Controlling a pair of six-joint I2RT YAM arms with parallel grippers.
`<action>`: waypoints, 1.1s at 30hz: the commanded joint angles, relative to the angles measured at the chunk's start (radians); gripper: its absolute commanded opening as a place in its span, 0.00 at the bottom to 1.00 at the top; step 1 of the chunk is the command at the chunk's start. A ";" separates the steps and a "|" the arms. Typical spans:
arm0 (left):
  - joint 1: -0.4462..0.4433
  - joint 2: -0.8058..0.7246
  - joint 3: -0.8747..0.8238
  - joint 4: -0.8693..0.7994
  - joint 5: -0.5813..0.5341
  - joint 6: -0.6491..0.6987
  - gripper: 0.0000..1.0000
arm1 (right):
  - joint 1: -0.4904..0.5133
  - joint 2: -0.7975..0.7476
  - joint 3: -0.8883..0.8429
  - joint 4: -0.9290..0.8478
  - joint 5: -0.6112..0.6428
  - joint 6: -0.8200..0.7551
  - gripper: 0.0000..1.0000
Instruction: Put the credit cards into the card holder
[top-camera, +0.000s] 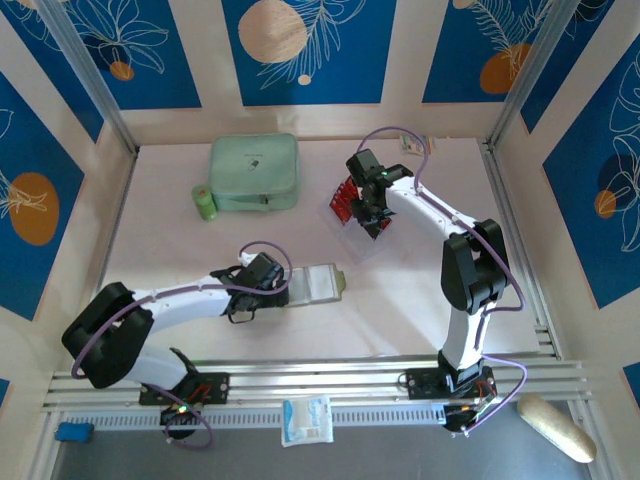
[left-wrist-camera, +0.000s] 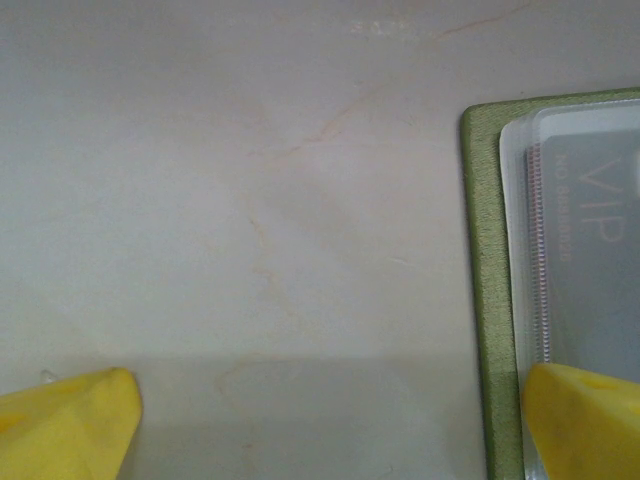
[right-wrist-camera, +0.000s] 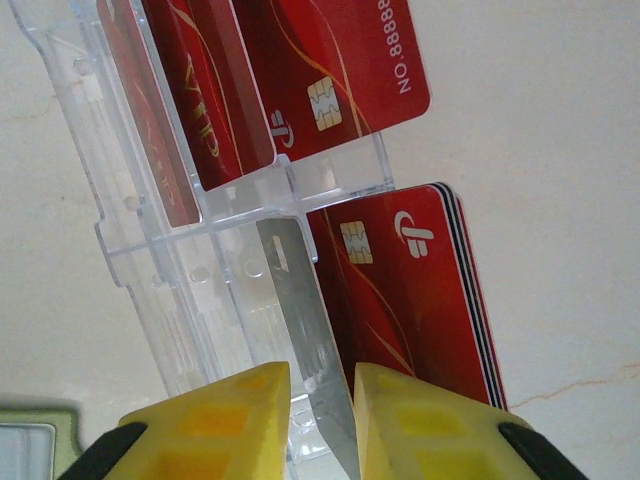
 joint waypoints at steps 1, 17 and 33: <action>0.010 -0.012 -0.018 -0.025 0.000 0.008 0.99 | 0.008 0.014 -0.001 -0.012 0.022 -0.014 0.25; 0.009 -0.026 -0.017 -0.040 -0.004 0.008 0.99 | 0.049 0.006 0.001 0.007 0.140 -0.088 0.26; 0.009 -0.025 -0.016 -0.041 -0.004 0.008 0.99 | 0.060 0.042 -0.009 0.014 0.188 -0.111 0.25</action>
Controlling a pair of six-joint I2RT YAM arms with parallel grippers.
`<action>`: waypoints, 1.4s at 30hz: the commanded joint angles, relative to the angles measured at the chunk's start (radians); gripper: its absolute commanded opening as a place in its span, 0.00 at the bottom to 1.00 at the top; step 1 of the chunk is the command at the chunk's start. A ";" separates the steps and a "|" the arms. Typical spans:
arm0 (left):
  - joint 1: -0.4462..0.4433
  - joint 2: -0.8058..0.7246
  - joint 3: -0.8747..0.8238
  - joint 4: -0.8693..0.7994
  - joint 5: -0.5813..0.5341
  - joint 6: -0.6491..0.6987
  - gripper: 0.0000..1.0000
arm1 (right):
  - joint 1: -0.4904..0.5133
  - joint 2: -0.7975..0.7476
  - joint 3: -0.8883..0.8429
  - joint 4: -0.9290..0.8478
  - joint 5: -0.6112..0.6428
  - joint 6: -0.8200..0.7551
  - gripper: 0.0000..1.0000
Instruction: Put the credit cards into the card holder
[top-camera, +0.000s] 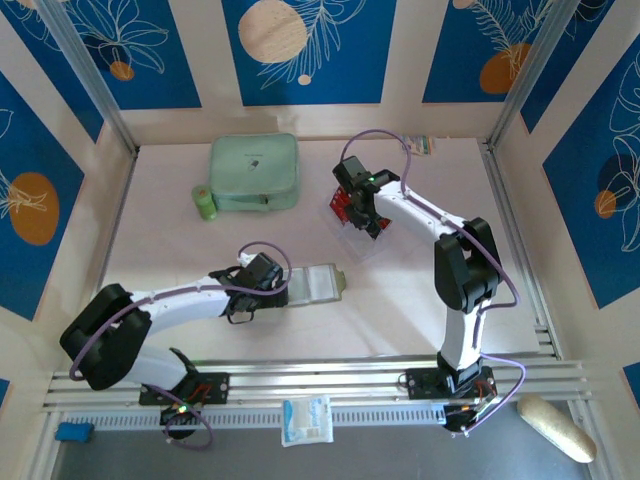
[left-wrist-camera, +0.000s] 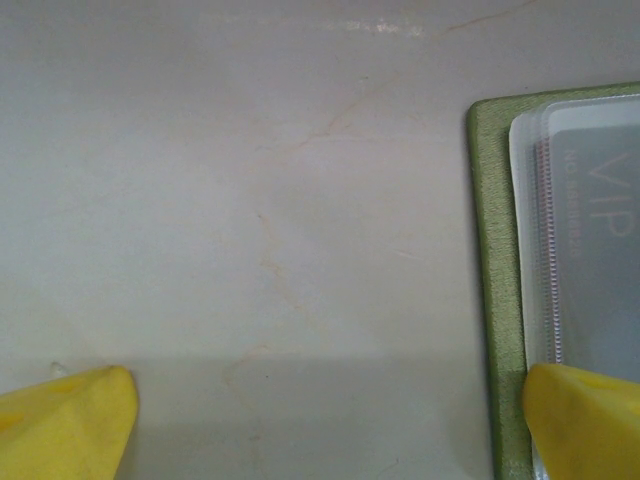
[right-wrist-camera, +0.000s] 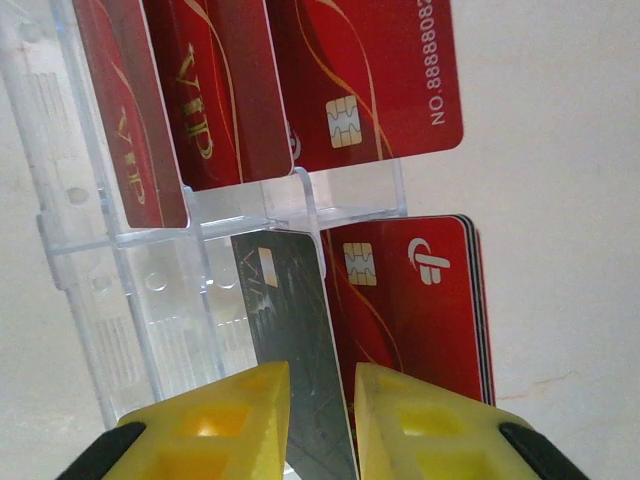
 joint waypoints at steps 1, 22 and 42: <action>0.009 -0.012 -0.011 -0.033 -0.004 0.008 0.99 | -0.004 0.012 -0.009 -0.001 0.013 -0.008 0.26; 0.010 -0.011 -0.009 -0.038 -0.003 0.008 0.99 | -0.015 -0.050 -0.020 0.008 -0.113 -0.021 0.04; 0.010 -0.106 0.058 -0.132 -0.005 0.016 1.00 | 0.068 -0.217 0.024 -0.014 -0.302 0.104 0.00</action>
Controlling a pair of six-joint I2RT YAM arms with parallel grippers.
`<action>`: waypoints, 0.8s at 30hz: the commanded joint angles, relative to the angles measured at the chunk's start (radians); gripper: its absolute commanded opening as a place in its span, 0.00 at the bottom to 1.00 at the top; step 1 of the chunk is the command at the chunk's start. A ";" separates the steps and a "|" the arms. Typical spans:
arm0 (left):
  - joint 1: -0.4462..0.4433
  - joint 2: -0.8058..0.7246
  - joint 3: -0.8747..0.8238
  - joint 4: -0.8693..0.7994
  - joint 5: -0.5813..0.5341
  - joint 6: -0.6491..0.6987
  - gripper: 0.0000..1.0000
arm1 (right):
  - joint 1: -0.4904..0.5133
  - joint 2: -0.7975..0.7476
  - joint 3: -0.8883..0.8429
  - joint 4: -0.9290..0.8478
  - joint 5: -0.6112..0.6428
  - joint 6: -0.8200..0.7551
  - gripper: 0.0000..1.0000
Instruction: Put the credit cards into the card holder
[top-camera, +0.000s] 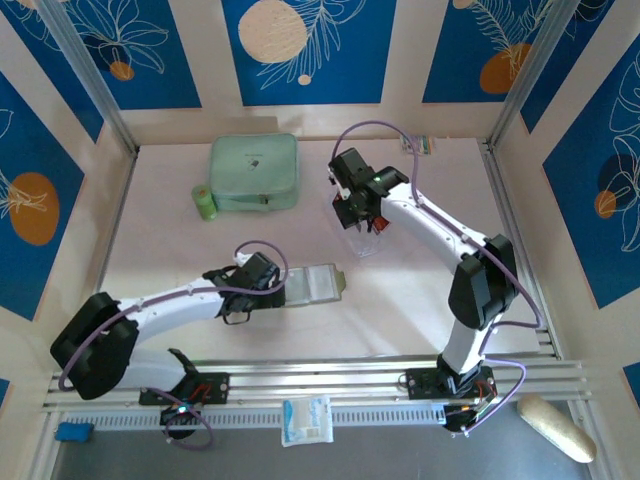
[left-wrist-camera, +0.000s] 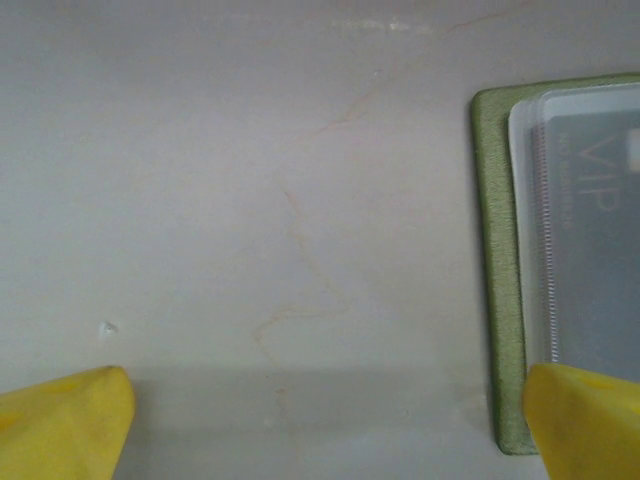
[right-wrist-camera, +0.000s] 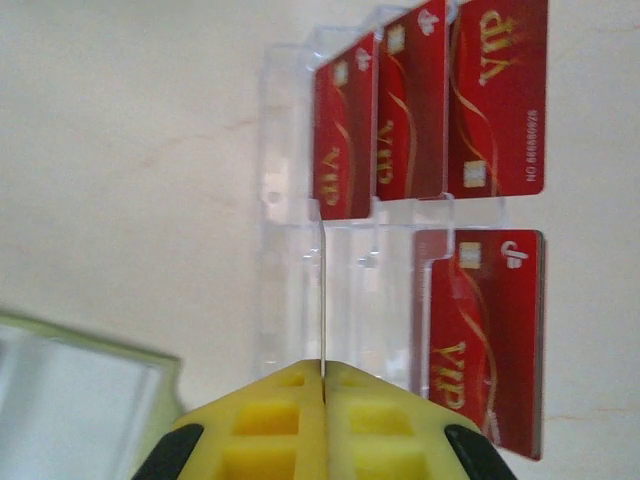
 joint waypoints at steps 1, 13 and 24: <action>0.009 -0.037 0.050 -0.043 -0.001 0.017 1.00 | -0.003 -0.080 -0.038 0.040 -0.177 0.106 0.00; 0.002 0.042 0.128 -0.016 0.049 0.029 1.00 | -0.104 -0.265 -0.610 0.742 -0.733 0.611 0.00; -0.008 0.123 0.142 -0.011 0.027 0.037 1.00 | -0.092 -0.268 -0.908 1.108 -0.716 0.779 0.00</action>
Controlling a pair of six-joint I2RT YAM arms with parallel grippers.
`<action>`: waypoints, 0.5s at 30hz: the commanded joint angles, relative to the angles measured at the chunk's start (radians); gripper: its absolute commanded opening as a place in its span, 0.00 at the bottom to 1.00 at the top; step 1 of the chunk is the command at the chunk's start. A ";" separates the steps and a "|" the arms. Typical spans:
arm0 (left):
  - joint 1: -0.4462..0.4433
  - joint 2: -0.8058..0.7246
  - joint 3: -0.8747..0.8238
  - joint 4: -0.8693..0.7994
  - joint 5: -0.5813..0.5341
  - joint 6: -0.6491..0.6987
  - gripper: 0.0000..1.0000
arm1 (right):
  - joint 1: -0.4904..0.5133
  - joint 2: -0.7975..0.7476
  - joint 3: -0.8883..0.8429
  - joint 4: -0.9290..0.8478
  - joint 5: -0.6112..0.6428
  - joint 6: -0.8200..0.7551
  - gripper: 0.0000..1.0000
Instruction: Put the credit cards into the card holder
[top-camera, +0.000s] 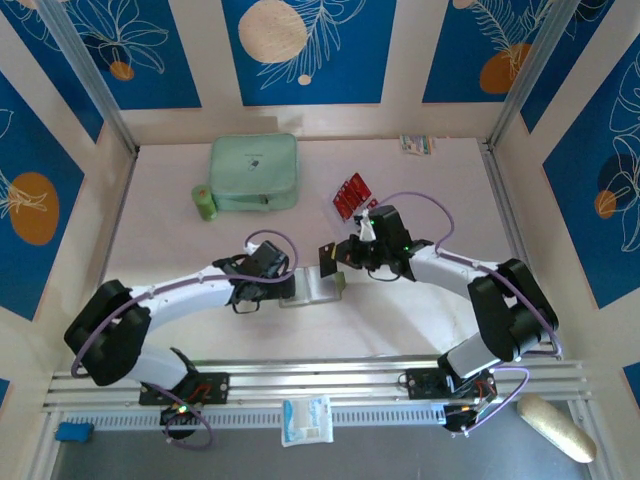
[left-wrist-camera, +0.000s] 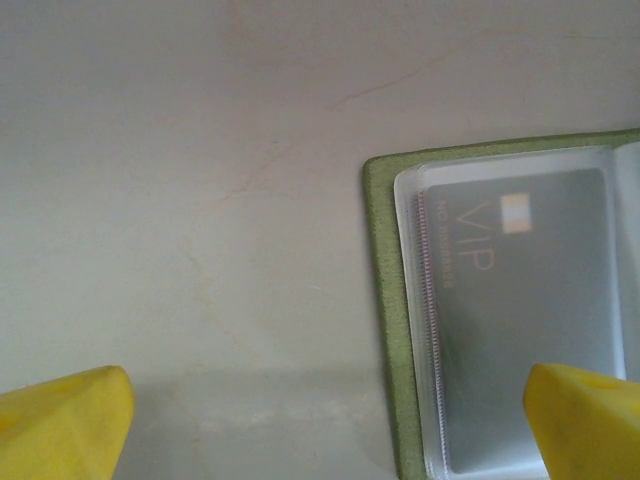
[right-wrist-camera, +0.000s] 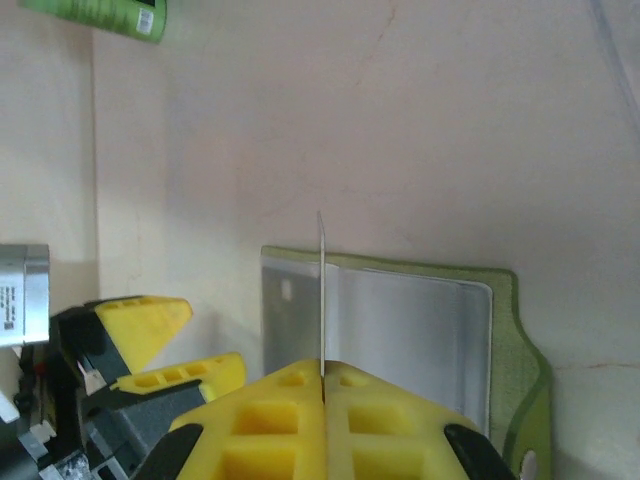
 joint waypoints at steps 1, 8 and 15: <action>-0.005 0.023 0.027 -0.013 -0.009 0.014 1.00 | 0.007 -0.030 -0.065 0.175 -0.015 0.076 0.00; -0.008 0.066 0.026 -0.020 -0.013 0.023 1.00 | 0.025 0.002 -0.131 0.299 -0.028 0.078 0.00; -0.010 0.072 0.009 -0.032 -0.023 0.017 1.00 | 0.058 0.047 -0.142 0.358 -0.015 0.088 0.00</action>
